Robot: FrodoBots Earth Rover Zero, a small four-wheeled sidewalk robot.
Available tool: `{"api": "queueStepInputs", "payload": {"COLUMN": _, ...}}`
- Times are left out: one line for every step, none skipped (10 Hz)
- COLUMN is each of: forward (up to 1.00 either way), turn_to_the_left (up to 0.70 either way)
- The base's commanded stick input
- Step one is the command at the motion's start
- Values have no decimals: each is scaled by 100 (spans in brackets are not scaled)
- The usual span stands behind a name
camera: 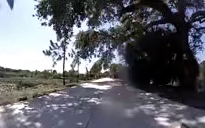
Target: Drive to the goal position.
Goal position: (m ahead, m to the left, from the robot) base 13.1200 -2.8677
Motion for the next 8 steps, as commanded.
{"api": "queueStepInputs", "payload": {"forward": 70, "turn_to_the_left": 0}}
{"api": "queueStepInputs", "payload": {"forward": 70, "turn_to_the_left": 0}}
{"api": "queueStepInputs", "payload": {"forward": 70, "turn_to_the_left": 0}}
{"api": "queueStepInputs", "payload": {"forward": 70, "turn_to_the_left": 0}}
{"api": "queueStepInputs", "payload": {"forward": 70, "turn_to_the_left": 0}}
{"api": "queueStepInputs", "payload": {"forward": 70, "turn_to_the_left": 0}}
{"api": "queueStepInputs", "payload": {"forward": 70, "turn_to_the_left": 0}}
{"api": "queueStepInputs", "payload": {"forward": 70, "turn_to_the_left": 0}}
